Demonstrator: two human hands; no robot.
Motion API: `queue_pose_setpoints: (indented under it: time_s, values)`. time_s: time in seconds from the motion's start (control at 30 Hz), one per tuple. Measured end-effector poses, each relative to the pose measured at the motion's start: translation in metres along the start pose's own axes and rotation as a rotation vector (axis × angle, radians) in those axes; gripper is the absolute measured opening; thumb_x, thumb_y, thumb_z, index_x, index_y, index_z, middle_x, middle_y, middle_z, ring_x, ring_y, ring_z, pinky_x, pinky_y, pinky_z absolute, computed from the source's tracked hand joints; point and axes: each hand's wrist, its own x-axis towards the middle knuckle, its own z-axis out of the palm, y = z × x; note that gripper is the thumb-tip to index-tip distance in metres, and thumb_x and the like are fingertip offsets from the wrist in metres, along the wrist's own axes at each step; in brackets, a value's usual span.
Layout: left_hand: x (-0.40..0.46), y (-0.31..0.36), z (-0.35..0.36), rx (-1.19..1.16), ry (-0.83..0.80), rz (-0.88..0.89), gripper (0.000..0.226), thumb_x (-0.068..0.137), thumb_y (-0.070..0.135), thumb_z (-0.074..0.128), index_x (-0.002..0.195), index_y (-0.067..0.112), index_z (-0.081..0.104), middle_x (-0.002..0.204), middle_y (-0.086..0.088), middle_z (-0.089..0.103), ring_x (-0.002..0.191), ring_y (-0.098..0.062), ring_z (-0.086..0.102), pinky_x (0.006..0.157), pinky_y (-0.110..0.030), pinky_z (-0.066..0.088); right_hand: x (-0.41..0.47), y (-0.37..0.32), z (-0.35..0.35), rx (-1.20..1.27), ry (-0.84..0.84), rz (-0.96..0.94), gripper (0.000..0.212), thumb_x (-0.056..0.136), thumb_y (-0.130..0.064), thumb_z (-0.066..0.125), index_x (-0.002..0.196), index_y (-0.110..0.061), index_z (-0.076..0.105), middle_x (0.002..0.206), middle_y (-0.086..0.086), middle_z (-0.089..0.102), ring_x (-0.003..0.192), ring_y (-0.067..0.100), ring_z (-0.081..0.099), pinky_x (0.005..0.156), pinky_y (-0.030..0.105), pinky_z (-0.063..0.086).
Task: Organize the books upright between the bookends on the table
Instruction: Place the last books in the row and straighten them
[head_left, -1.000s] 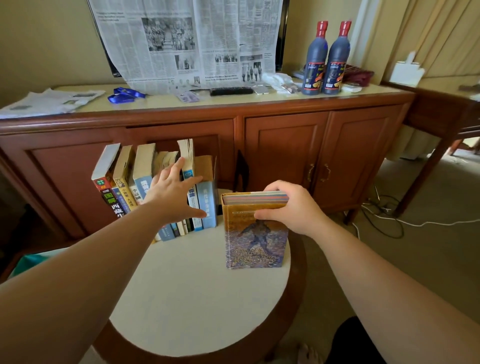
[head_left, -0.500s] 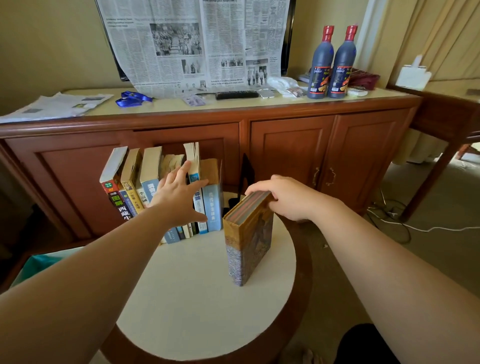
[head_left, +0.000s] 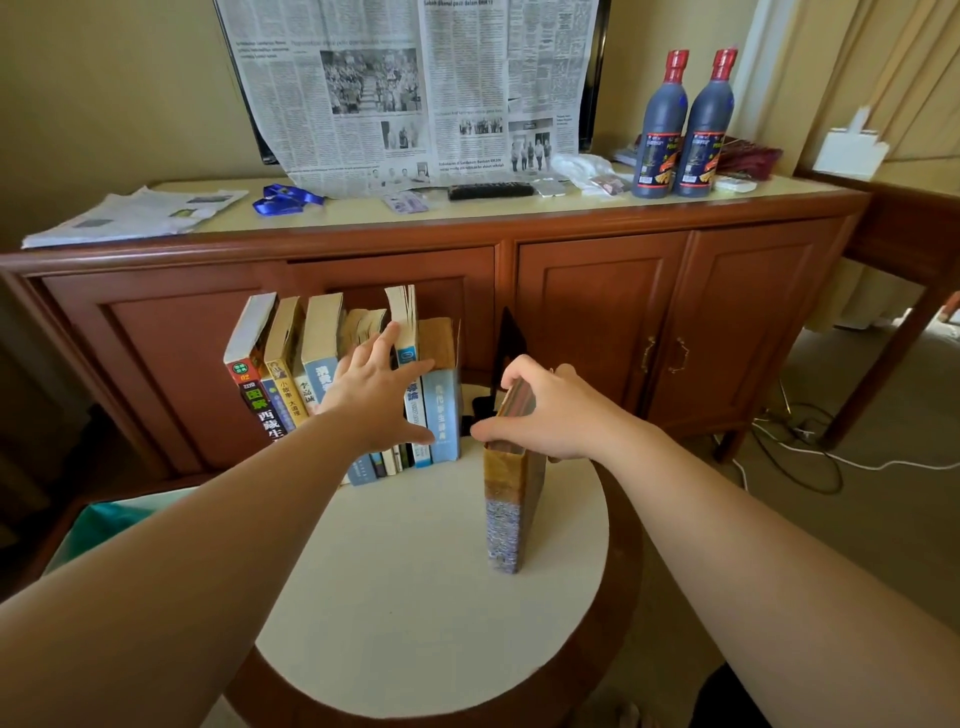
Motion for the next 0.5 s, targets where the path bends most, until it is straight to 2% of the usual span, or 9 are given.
queue_pose_setpoints:
  time_s: [0.07, 0.13, 0.23, 0.3, 0.4, 0.5]
  values:
    - [0.001, 0.0, 0.001, 0.001, 0.003, -0.001, 0.108, 0.075, 0.083, 0.069, 0.163, 0.047, 0.018, 0.174, -0.007, -0.016, 0.16, -0.039, 0.002, 0.127, -0.057, 0.012, -0.003, -0.001, -0.003, -0.001, -0.041, 0.011, 0.057, 0.079, -0.061, 0.074, 0.124, -0.046, 0.043, 0.113, -0.003, 0.038, 0.086, 0.019, 0.062, 0.066, 0.03, 0.056]
    - [0.001, 0.0, 0.002, 0.004, 0.005, -0.003, 0.108, 0.075, 0.083, 0.068, 0.163, 0.047, 0.018, 0.174, -0.007, -0.016, 0.16, -0.039, 0.002, 0.127, -0.057, 0.012, -0.005, -0.002, -0.004, -0.014, -0.059, -0.013, 0.055, 0.085, -0.046, 0.071, 0.131, -0.047, 0.042, 0.118, -0.001, 0.04, 0.084, 0.018, 0.061, 0.062, 0.027, 0.049]
    - [0.002, -0.001, 0.002, 0.004, 0.007, -0.001, 0.107, 0.075, 0.083, 0.068, 0.163, 0.047, 0.019, 0.174, -0.007, -0.015, 0.16, -0.039, 0.004, 0.127, -0.057, 0.013, -0.006, 0.001, 0.0, 0.032, 0.007, -0.056, 0.081, 0.089, -0.037, 0.069, 0.154, -0.052, 0.023, 0.137, 0.003, 0.044, 0.095, 0.019, 0.058, 0.065, 0.027, 0.048]
    - [0.002, -0.001, 0.002, 0.006, 0.008, 0.0, 0.107, 0.075, 0.083, 0.069, 0.163, 0.047, 0.019, 0.174, -0.007, -0.015, 0.159, -0.039, 0.004, 0.127, -0.057, 0.013, -0.008, 0.002, 0.004, -0.001, 0.092, 0.014, 0.088, 0.089, -0.045, 0.07, 0.159, -0.038, 0.018, 0.137, 0.006, 0.049, 0.096, 0.021, 0.06, 0.064, 0.028, 0.052]
    - [0.002, -0.001, 0.003, 0.009, 0.01, -0.001, 0.108, 0.075, 0.081, 0.071, 0.163, 0.046, 0.02, 0.174, -0.008, -0.015, 0.159, -0.039, 0.006, 0.127, -0.057, 0.014, -0.014, -0.001, 0.006, -0.078, 0.092, 0.207, 0.072, 0.086, -0.06, 0.068, 0.138, -0.017, 0.041, 0.108, 0.004, 0.056, 0.075, 0.021, 0.068, 0.057, 0.034, 0.062]
    - [0.002, -0.001, 0.003, 0.006, 0.012, 0.002, 0.108, 0.075, 0.081, 0.071, 0.163, 0.046, 0.019, 0.174, -0.008, -0.014, 0.159, -0.039, 0.007, 0.127, -0.057, 0.015, -0.021, -0.005, 0.004, -0.109, -0.017, 0.271, 0.058, 0.083, -0.061, 0.068, 0.118, -0.018, 0.052, 0.093, 0.005, 0.062, 0.056, 0.023, 0.073, 0.06, 0.036, 0.066]
